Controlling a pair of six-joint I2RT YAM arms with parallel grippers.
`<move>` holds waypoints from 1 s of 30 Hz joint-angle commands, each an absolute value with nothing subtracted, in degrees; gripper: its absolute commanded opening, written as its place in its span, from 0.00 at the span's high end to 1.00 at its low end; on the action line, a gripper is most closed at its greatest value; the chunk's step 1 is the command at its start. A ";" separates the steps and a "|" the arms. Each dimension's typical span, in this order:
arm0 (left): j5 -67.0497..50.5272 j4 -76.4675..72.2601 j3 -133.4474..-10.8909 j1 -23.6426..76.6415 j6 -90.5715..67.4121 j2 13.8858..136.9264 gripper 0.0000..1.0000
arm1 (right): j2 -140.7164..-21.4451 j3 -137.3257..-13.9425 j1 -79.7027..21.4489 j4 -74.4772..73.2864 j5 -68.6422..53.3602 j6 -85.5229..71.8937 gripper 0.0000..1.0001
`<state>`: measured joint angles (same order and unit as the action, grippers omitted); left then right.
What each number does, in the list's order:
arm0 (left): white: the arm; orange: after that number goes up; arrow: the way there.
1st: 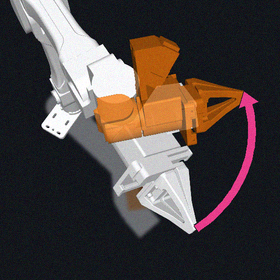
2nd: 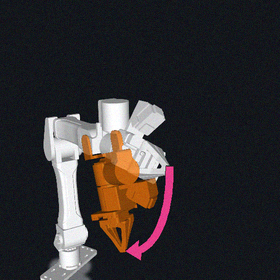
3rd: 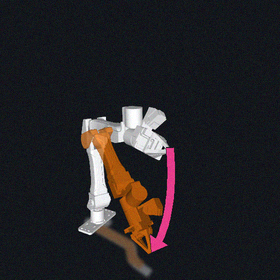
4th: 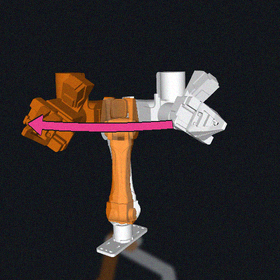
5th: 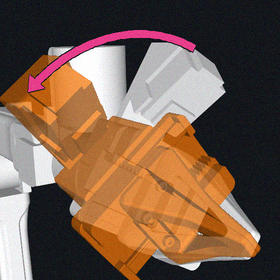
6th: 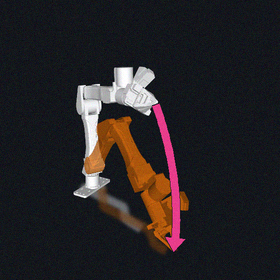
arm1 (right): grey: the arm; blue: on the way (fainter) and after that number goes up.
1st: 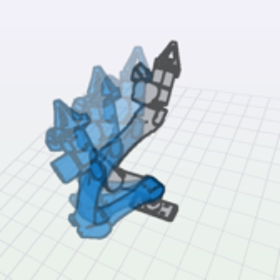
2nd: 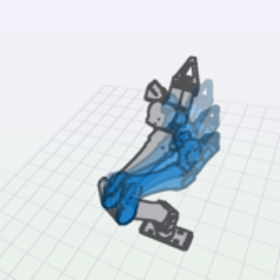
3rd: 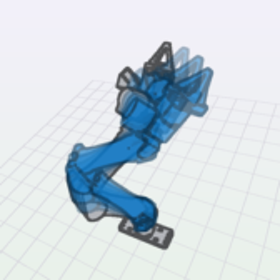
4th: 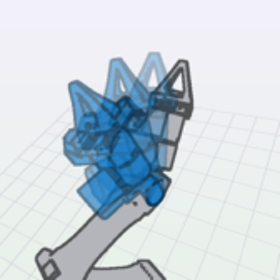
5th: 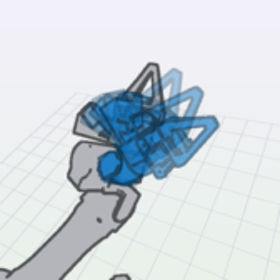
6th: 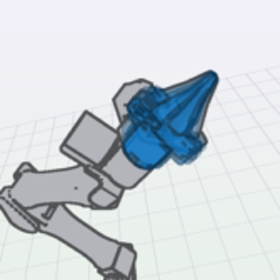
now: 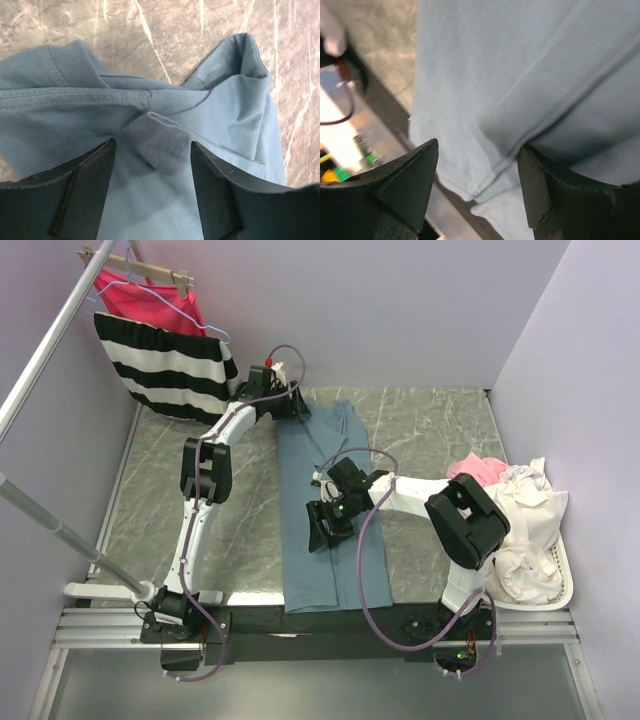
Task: Fold and stack the t-shirts
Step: Rotate the tshirt 90 degrees, then grab the bottom of the folded rectangular tshirt with both arms
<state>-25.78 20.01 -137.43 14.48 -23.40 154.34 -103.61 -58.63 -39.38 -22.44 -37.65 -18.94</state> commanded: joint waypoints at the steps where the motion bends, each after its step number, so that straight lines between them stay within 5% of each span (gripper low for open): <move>1: -25.93 18.65 -131.93 14.15 -20.92 149.17 0.30 | -98.80 -63.36 -37.02 -28.03 -24.63 -15.91 0.28; 8: -24.00 15.48 -128.24 14.15 -21.79 138.27 0.27 | -94.21 -72.76 -24.47 -24.53 -18.11 -16.08 0.23; 19: -15.56 6.06 -96.96 14.24 -30.76 116.04 0.32 | -120.13 -102.46 -18.28 -28.22 -17.66 -17.04 0.32; 30: -14.77 5.36 -74.54 14.33 -29.97 103.54 0.35 | -128.32 -104.50 -17.40 -22.76 -18.81 -19.69 0.41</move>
<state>-16.45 6.70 -79.15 14.33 -29.69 109.65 -129.05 -102.13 -17.96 -26.55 -18.39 -19.29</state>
